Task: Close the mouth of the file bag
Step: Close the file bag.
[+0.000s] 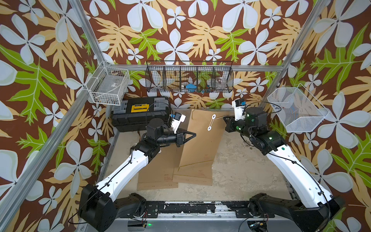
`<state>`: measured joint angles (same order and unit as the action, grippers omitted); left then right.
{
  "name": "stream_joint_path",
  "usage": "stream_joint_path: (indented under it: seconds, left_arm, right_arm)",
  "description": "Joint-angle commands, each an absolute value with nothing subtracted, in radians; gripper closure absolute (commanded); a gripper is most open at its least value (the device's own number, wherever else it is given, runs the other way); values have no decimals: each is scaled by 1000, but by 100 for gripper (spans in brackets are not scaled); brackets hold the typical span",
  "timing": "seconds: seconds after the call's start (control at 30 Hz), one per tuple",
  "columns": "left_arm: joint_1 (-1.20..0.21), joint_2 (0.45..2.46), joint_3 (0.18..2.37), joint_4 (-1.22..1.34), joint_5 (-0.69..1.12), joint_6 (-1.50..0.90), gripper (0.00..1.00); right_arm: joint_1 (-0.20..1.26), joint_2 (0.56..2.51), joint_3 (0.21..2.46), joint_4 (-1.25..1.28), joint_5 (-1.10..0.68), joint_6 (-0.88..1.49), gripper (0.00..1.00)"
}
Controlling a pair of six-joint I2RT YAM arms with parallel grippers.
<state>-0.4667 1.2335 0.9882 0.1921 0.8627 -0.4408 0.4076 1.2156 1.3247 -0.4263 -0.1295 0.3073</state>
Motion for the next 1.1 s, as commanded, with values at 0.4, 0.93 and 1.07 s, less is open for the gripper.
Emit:
stream_joint_path:
  seconds: [0.4,0.93,1.07]
  left_arm:
    - [-467,1215,994,255,917,-468,100]
    - [-467,1226,1013,77,874,-325,100]
    - [-466,1239,1024,71,857,-321,100]
  right_arm:
    - [382,1298,1320,-408,-169,333,100]
    - [382,1373,1516,-551,-143,276,100]
    - [417,1373,1543,-612,-96,253,100]
